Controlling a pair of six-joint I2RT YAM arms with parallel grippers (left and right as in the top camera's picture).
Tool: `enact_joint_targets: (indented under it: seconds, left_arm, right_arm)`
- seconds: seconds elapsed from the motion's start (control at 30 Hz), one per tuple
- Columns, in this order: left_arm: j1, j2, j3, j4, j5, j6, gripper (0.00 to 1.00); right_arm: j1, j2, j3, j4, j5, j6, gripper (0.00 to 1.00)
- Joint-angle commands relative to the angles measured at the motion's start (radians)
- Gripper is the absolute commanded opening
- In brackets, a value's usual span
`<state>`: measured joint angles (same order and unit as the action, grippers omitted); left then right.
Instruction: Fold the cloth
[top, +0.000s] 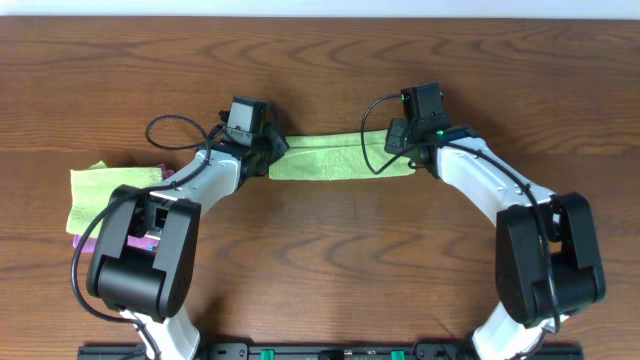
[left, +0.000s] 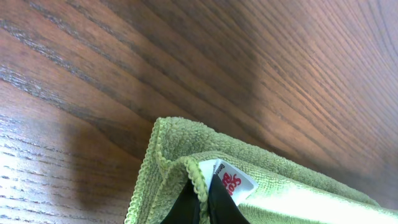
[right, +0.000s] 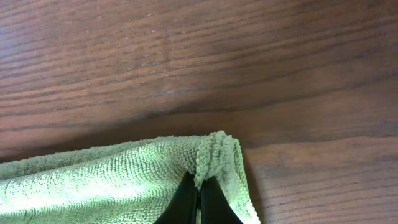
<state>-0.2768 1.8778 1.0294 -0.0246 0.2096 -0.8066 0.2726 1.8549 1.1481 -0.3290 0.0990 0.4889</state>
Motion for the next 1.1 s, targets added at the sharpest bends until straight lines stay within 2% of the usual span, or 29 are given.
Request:
enact_joint_targets:
  seconds: [0.0,0.13,0.17,0.2,0.3,0.37,0.47,0.6,0.73,0.93,1.07]
  left_arm:
    - [0.010,0.013,0.023,-0.003,-0.082,0.025,0.06]
    - [0.010,0.013,0.023,-0.003,-0.087,0.025,0.06]
    - [0.010,0.013,0.023,-0.003,-0.089,0.024,0.10]
    - [0.010,0.013,0.023,-0.003,-0.090,0.024,0.16]
    - [0.010,0.013,0.023,0.000,-0.090,0.024,0.55]
    - [0.010,0.013,0.023,0.000,-0.089,0.024,0.79]
    - [0.010,0.013,0.024,0.000,-0.086,0.025,0.96]
    - [0.010,0.013,0.066,-0.037,-0.048,0.049,0.95]
    - [0.010,0.012,0.146,-0.154,-0.011,0.089,0.95]
    - [0.010,0.012,0.307,-0.431,0.005,0.179,1.00]
    - [0.010,0.012,0.389,-0.590,0.011,0.232,0.78]
  right_arm:
    - [-0.006,0.013,0.015,0.000,0.081,-0.011,0.01]
    - [-0.006,0.013,0.015,0.000,0.082,-0.011,0.03]
    - [-0.006,0.013,0.015,0.000,0.082,-0.011,0.14]
    - [-0.006,0.013,0.015,-0.001,0.081,-0.011,0.20]
    - [-0.006,0.013,0.015,-0.004,0.082,-0.012,0.31]
    - [-0.006,0.013,0.015,-0.007,0.081,-0.011,0.33]
    - [-0.006,0.010,0.015,-0.010,0.081,-0.011,0.35]
    - [-0.006,-0.020,0.017,-0.043,0.081,-0.010,0.46]
    - [-0.008,-0.077,0.017,-0.083,0.084,0.017,0.57]
    - [-0.026,-0.171,0.017,-0.170,0.076,0.097,0.62]
    - [-0.035,-0.206,0.017,-0.240,0.069,0.117,0.64]
